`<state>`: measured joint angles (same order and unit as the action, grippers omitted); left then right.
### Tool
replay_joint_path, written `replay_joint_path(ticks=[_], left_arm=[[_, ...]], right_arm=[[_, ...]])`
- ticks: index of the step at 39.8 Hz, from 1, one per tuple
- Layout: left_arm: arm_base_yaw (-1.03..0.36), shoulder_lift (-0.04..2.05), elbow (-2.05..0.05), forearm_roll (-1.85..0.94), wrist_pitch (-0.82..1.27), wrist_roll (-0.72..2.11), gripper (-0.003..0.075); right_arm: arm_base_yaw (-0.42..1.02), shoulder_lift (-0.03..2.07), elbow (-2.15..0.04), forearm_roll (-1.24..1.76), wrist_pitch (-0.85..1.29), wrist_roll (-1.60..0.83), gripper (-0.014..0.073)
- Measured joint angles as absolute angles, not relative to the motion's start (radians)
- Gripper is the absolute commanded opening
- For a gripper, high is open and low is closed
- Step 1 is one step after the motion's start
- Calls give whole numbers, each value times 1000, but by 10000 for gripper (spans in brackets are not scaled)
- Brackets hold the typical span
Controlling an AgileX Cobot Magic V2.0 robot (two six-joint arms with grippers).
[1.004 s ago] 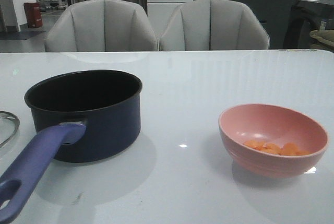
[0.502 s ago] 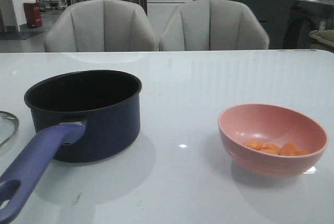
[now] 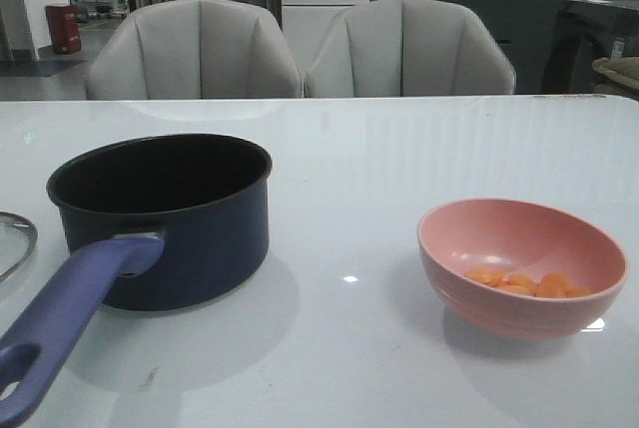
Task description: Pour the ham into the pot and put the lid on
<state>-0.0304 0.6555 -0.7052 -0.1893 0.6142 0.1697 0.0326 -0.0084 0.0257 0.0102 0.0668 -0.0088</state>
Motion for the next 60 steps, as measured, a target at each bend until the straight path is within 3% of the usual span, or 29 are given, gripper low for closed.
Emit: replay_joint_path(ticks=[9, 32, 52, 60], left_arm=[[-40, 401, -550, -161, 562, 170, 668], [-89, 48, -358, -127, 390, 172, 668], [-89, 22, -342, -126, 348, 172, 668], [-89, 22, -342, -125, 348, 172, 668]], right_arm=[[33, -8, 26, 10, 67, -9, 148], [33, -8, 26, 10, 67, -9, 148], [33, -8, 26, 41, -55, -9, 148], [33, 99, -100, 55, -11, -9, 148]])
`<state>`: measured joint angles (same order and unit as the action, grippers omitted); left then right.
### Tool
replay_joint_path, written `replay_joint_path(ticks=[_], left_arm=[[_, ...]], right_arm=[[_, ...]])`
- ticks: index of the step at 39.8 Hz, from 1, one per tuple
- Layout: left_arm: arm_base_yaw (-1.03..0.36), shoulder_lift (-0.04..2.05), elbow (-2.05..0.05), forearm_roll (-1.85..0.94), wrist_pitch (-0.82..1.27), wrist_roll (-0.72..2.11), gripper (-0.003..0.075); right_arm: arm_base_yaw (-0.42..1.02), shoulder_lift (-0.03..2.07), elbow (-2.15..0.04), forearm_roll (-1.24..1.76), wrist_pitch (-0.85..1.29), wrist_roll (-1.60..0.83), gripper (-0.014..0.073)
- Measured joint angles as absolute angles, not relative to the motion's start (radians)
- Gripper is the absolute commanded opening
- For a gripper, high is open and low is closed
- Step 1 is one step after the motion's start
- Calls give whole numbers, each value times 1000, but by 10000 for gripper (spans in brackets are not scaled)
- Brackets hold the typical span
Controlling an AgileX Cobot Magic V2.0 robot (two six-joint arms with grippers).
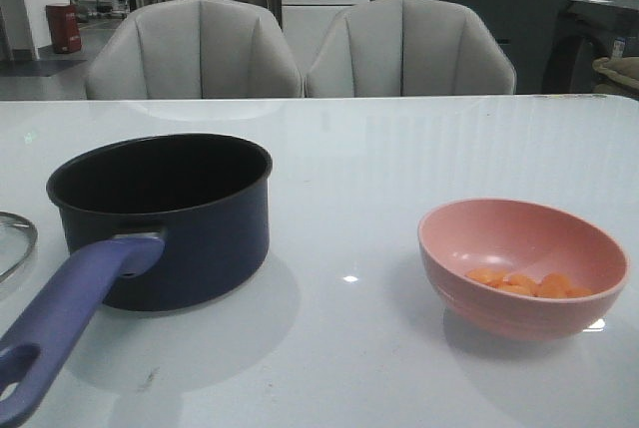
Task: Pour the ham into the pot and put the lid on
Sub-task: 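Reach the right gripper down to the rim of the pink bowl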
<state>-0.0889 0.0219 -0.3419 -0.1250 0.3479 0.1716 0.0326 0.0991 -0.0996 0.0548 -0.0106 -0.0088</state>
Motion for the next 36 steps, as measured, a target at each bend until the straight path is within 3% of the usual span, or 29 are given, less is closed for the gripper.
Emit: replay_joint_path(ticks=[11, 17, 25, 30, 36], left_arm=[[-89, 22, -342, -125, 348, 172, 668], [-89, 22, -342, -125, 348, 172, 668], [-89, 22, -342, -125, 348, 172, 668], [-89, 22, -342, -125, 348, 172, 668], [-89, 22, -342, -125, 348, 172, 668]], right_arm=[[33, 393, -345, 76, 240, -9, 148], [33, 433, -388, 111, 397, -9, 148], [33, 441, -388, 155, 453, -8, 159], [33, 510, -399, 205, 472, -7, 225], [33, 695, -485, 257, 543, 0, 389]])
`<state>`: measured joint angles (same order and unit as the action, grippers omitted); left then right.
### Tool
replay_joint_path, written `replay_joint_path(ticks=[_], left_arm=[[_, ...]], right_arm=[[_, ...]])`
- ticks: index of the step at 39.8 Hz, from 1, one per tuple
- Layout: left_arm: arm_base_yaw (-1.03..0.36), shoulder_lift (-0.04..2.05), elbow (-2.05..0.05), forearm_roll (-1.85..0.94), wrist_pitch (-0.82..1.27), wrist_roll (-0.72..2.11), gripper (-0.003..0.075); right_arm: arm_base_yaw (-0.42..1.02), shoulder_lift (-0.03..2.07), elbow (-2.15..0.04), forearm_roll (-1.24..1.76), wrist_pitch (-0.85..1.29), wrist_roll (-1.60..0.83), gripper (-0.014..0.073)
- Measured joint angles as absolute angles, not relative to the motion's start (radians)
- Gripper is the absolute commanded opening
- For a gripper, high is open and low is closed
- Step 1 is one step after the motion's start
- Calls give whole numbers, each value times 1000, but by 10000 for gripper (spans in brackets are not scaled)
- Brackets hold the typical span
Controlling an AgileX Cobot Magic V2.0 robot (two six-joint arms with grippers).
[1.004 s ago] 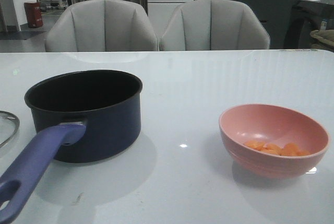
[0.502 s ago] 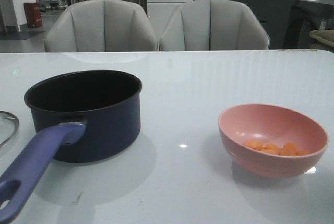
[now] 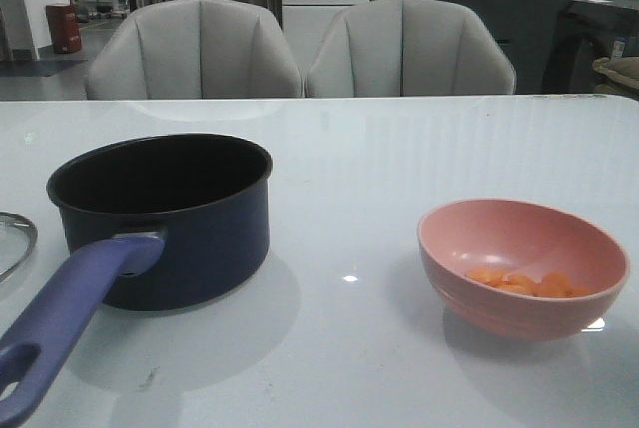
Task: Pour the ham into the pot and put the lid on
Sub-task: 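Reach the right gripper down to the rim of the pink bowl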
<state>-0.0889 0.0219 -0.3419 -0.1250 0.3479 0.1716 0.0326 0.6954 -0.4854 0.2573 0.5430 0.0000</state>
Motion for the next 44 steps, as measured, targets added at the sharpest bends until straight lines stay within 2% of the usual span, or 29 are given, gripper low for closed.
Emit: replay_joint_path(ticks=[3, 6, 16, 21, 29, 44], left_arm=[[-89, 22, -342, -125, 348, 172, 668], [-89, 22, -342, -125, 348, 172, 668], [-89, 22, -342, -125, 348, 172, 668], [-89, 22, -342, -125, 348, 172, 668], [-89, 22, -342, -125, 348, 172, 668], [-89, 22, -342, -125, 348, 172, 668]], right_arm=[[33, 805, -540, 264, 581, 0, 465], [33, 902, -604, 267, 620, 0, 489], [-6, 1183, -789, 318, 733, -9, 486], [-65, 1289, -838, 413, 783, -97, 486], [-119, 1435, -849, 595, 804, -293, 486], [-121, 1588, -858, 692, 732, -432, 486]])
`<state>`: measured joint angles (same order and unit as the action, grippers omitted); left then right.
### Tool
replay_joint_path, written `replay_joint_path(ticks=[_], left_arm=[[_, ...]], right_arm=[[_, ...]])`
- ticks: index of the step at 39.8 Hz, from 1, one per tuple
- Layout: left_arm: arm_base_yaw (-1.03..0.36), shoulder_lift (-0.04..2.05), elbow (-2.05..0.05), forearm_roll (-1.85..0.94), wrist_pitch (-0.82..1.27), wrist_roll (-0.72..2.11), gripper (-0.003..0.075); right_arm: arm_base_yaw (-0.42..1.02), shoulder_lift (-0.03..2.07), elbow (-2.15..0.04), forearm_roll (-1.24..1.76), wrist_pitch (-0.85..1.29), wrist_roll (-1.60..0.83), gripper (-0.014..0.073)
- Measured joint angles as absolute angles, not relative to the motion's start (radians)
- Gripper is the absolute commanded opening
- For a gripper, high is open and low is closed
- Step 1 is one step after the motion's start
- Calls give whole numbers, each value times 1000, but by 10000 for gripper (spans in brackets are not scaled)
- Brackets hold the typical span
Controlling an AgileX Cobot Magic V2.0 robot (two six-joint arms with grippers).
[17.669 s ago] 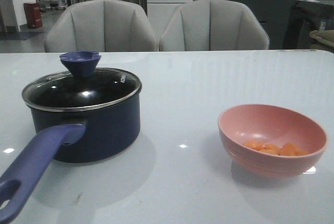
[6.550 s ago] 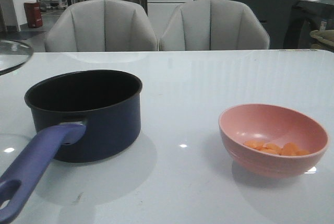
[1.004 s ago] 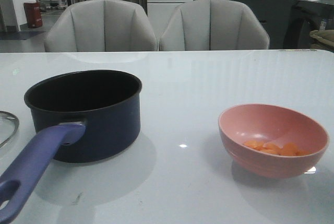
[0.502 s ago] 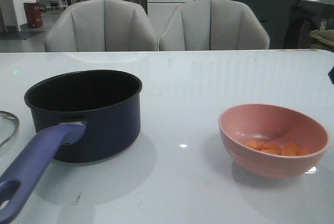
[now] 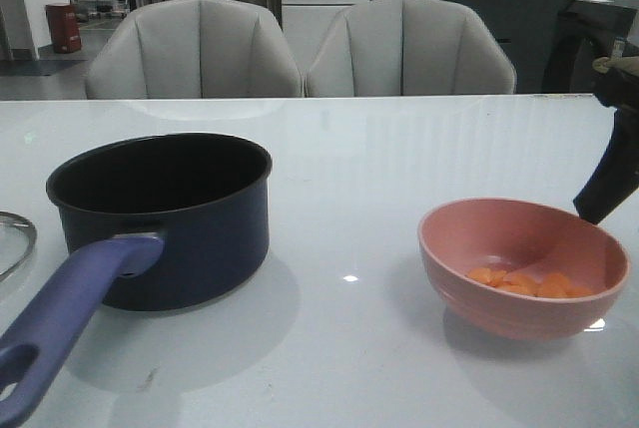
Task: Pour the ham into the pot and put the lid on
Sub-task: 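Reach the right gripper down to the rim of the pink bowl, then grip the pink bowl rim and lift it over the saucepan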
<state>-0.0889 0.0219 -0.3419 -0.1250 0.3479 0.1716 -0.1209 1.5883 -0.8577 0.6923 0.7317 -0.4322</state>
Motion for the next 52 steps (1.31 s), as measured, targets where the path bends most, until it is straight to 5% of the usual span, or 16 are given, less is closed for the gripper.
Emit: replay_joint_path(ticks=[11, 24, 39, 52], left_arm=[[-89, 22, -342, -125, 348, 172, 668], [-89, 22, -342, -125, 348, 172, 668], [-89, 22, -342, -125, 348, 172, 667], [-89, 22, -342, -125, 348, 173, 667]], right_arm=[[-101, 1701, -888, 744, 739, -476, 450], [-80, 1762, -914, 753, 745, -478, 127], [-30, 1722, -1087, 837, 780, -535, 138], [285, 1666, -1314, 848, 701, -540, 138]])
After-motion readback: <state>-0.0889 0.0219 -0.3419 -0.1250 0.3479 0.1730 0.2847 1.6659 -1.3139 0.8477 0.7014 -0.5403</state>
